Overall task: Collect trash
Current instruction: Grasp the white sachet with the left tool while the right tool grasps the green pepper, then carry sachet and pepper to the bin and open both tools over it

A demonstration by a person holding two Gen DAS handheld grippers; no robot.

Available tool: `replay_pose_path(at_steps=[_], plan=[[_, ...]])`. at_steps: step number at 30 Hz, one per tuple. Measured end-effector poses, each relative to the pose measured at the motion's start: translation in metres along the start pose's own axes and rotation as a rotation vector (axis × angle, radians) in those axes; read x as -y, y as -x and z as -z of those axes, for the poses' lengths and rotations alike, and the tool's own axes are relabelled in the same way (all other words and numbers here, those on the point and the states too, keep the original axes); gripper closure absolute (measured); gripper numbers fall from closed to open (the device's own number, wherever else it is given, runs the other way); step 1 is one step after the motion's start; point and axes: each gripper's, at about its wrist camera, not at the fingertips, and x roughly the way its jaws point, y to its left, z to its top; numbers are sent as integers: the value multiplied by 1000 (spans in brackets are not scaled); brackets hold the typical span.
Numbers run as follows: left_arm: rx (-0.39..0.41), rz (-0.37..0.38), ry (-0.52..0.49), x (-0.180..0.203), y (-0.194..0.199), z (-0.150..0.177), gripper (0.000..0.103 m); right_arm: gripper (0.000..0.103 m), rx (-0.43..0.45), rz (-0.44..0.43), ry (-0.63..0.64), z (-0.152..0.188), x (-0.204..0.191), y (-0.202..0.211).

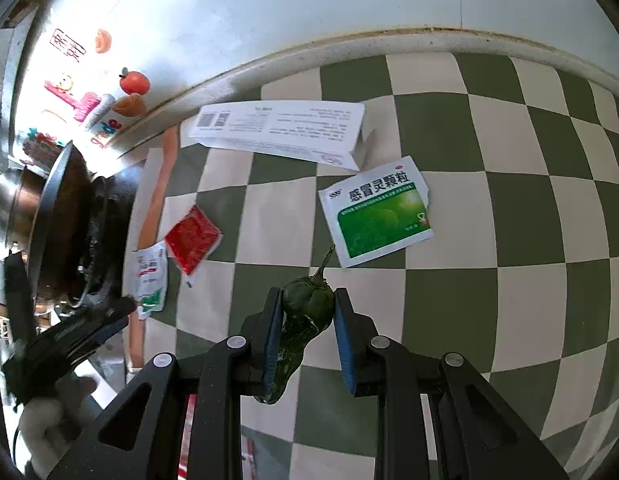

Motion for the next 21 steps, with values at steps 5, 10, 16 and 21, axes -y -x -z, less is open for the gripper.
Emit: replay_pose_path(at_steps=[5, 10, 16, 21], plan=[[36, -102, -116, 30, -10, -6, 36, 77, 2, 20, -58, -9, 18, -12], [72, -188, -169, 49, -14, -10, 58, 77, 2, 24, -104, -17, 31, -21], [66, -180, -175, 58, -6, -10, 103, 77, 7, 18, -120, -20, 36, -20], [123, -125, -114, 46, 41, 14, 103, 77, -1, -9, -111, -19, 34, -11]])
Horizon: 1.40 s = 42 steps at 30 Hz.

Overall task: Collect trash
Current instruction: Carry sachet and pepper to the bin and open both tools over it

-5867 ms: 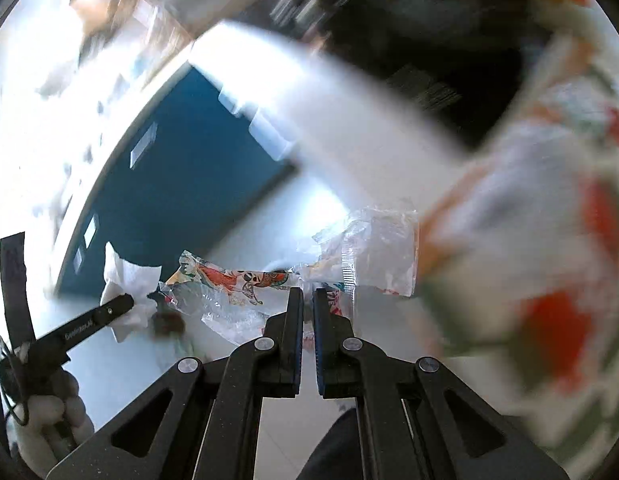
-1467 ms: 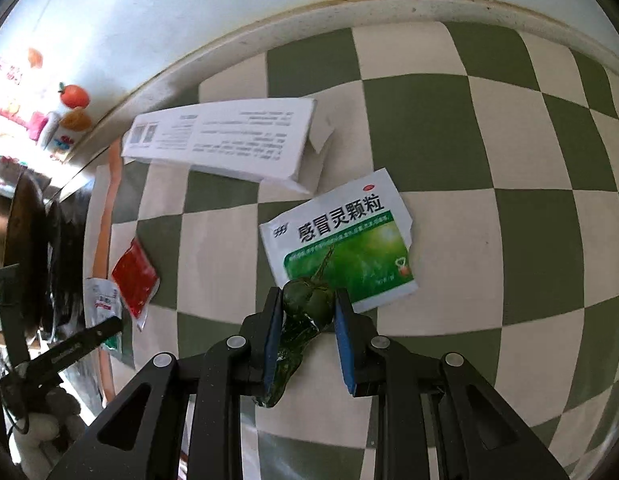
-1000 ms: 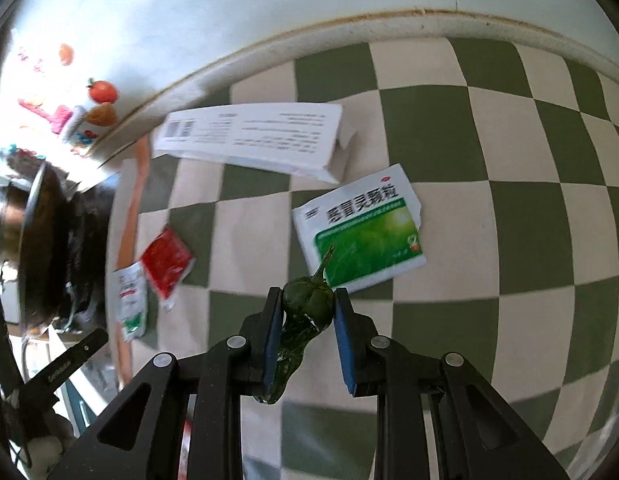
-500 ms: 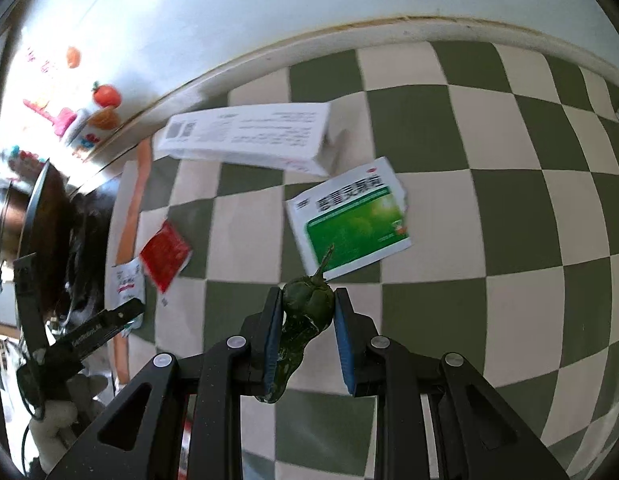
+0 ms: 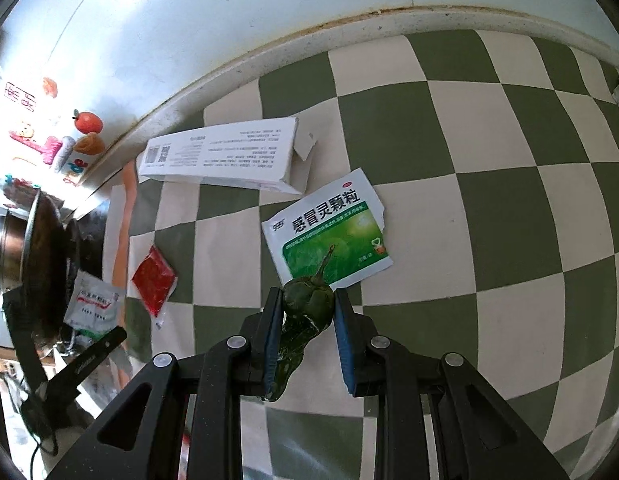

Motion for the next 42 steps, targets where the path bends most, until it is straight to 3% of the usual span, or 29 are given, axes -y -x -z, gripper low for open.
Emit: replay_pose_path(at_steps=[4, 8, 12, 18, 20, 24, 28, 30, 34, 38, 42], plan=[[54, 36, 60, -17, 48, 26, 103, 77, -26, -42, 55, 14, -17, 11], [104, 7, 102, -48, 79, 61, 103, 77, -72, -108, 146, 44, -56, 21], [113, -20, 224, -117, 105, 119, 103, 77, -132, -176, 280, 93, -115, 25], [133, -63, 416, -234, 142, 213, 103, 77, -257, -283, 534, 218, -226, 19], [116, -62, 488, -274, 140, 246, 103, 77, -315, -307, 636, 282, -265, 5], [34, -48, 664, -365, 95, 329, 103, 77, -375, -299, 772, 382, -306, -39], [-52, -22, 788, -438, 13, 399, 103, 77, -405, -240, 879, 483, -319, -124], [-98, -6, 835, -469, -41, 433, 103, 77, -439, -198, 894, 533, -312, -190], [-159, 82, 923, -521, -147, 488, 102, 77, -529, -165, 874, 599, -289, -302], [-199, 141, 954, -553, -231, 523, 102, 77, -622, -157, 863, 657, -262, -415], [-251, 138, 923, -574, -297, 542, 100, 77, -680, -149, 905, 693, -247, -491]])
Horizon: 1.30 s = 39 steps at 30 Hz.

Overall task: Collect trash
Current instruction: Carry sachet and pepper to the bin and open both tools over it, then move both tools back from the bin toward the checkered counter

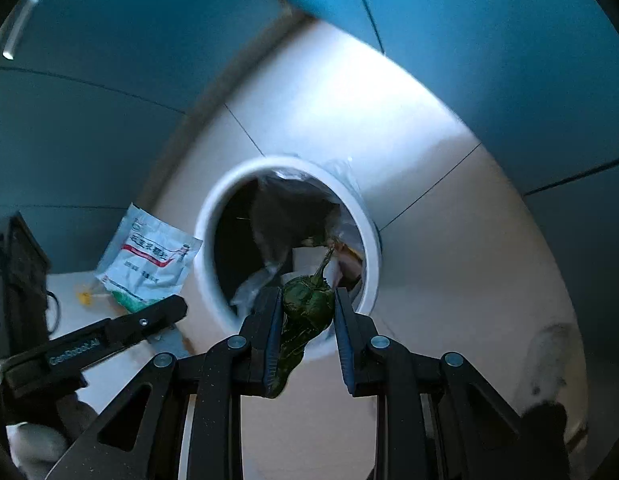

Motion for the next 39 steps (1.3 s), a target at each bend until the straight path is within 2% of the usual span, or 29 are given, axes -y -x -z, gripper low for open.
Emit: replay_pose_path(at_steps=[2, 4, 5, 6, 7, 8, 9, 10, 12, 13, 17, 20, 24, 27, 33, 39], plan=[[-30, -27, 14, -11, -20, -6, 100, 73, -12, 35, 31, -3, 1, -29], [-38, -28, 38, -22, -29, -11, 94, 69, -53, 52, 50, -8, -1, -50], [-33, -48, 46, -28, -30, -12, 85, 57, -66, 68, 56, -9, -1, -58], [-21, -48, 45, -27, -29, -10, 66, 44, -70, 79, 65, -11, -1, -61], [-3, -49, 44, -28, -26, -8, 54, 39, -67, 88, 72, -12, -1, -62], [21, -63, 38, -26, -23, -6, 23, 33, -58, 102, 84, -12, -3, -60], [47, -79, 32, -26, -17, -4, 0, 28, -52, 115, 95, -12, -5, -56], [61, -84, 29, -27, -11, -2, 0, 24, -39, 142, 116, -13, -9, -51], [67, -116, 25, -28, 0, 5, 0, 2, -23, 187, 141, -11, -13, -43], [85, -145, 20, -27, 7, 9, 0, 0, -7, 224, 158, -10, -15, -36], [138, -227, 16, -25, 39, 29, 0, 0, 59, 341, 234, -4, -34, -5], [192, -281, 10, -15, 77, 49, 0, 0, 84, 377, 268, 4, -49, 30], [256, -342, 43, 4, 135, 77, 0, 0, 95, 376, 300, 12, -71, 85], [284, -358, 62, 19, 184, 100, 0, 0, 94, 353, 324, 25, -94, 135], [345, -341, 100, 51, 276, 150, 0, 0, 108, 323, 385, 58, -136, 245], [400, -353, 82, 91, 354, 200, 0, 0, 161, 284, 438, 92, -171, 355]])
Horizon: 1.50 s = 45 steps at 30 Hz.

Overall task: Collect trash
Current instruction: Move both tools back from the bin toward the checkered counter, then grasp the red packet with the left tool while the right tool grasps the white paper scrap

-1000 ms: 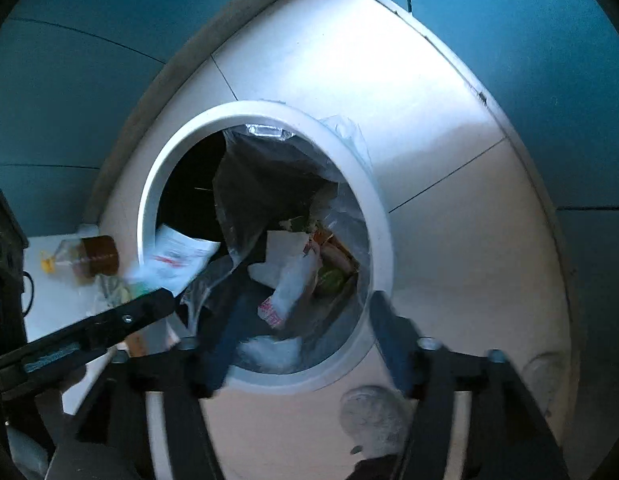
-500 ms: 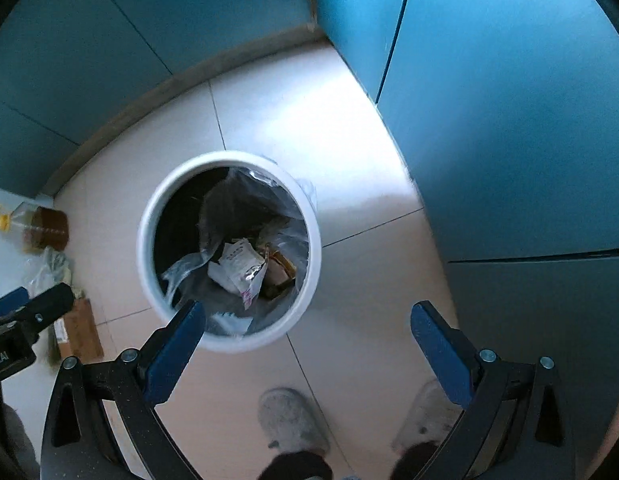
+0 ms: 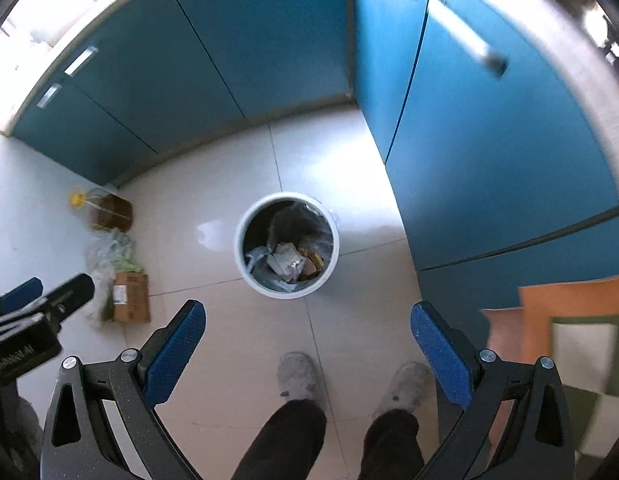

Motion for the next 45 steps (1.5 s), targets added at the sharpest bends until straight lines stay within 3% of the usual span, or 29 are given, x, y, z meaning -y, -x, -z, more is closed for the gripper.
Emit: replay_pose_path(at_steps=[5, 9, 13, 17, 20, 27, 32, 36, 39, 43, 44, 45], plan=[[50, 2, -5, 5, 64, 12, 0, 0, 45, -53, 33, 10, -4, 82], [86, -42, 23, 10, 111, 21, 0, 0, 58, -123, 21, 18, -2, 128], [160, -95, -14, 34, 146, 21, 0, 0, 91, -190, -49, 24, 23, 168], [251, -79, -64, 80, 175, 11, 0, 0, 147, -206, -168, 28, 84, 203], [280, -11, -149, 138, 191, 2, 0, 0, 198, -182, -291, 35, 153, 234], [301, 43, -463, 351, 214, 6, 0, 0, 261, -25, -672, 94, 362, 281], [200, 135, -667, 526, 198, 32, 0, 0, 222, 192, -980, 169, 536, 287], [80, 179, -766, 639, 167, 54, 0, 0, 166, 281, -1150, 216, 630, 264], [-25, 182, -799, 697, 133, 65, 0, 0, 122, 291, -1195, 231, 670, 238], [-141, 200, -817, 750, 94, 75, 0, 4, 105, 305, -1211, 235, 685, 221], [-155, 206, -817, 758, 87, 76, 2, 9, 108, 340, -1202, 233, 685, 222], [-167, 209, -817, 766, 81, 78, 12, 9, 112, 356, -1205, 233, 686, 221]])
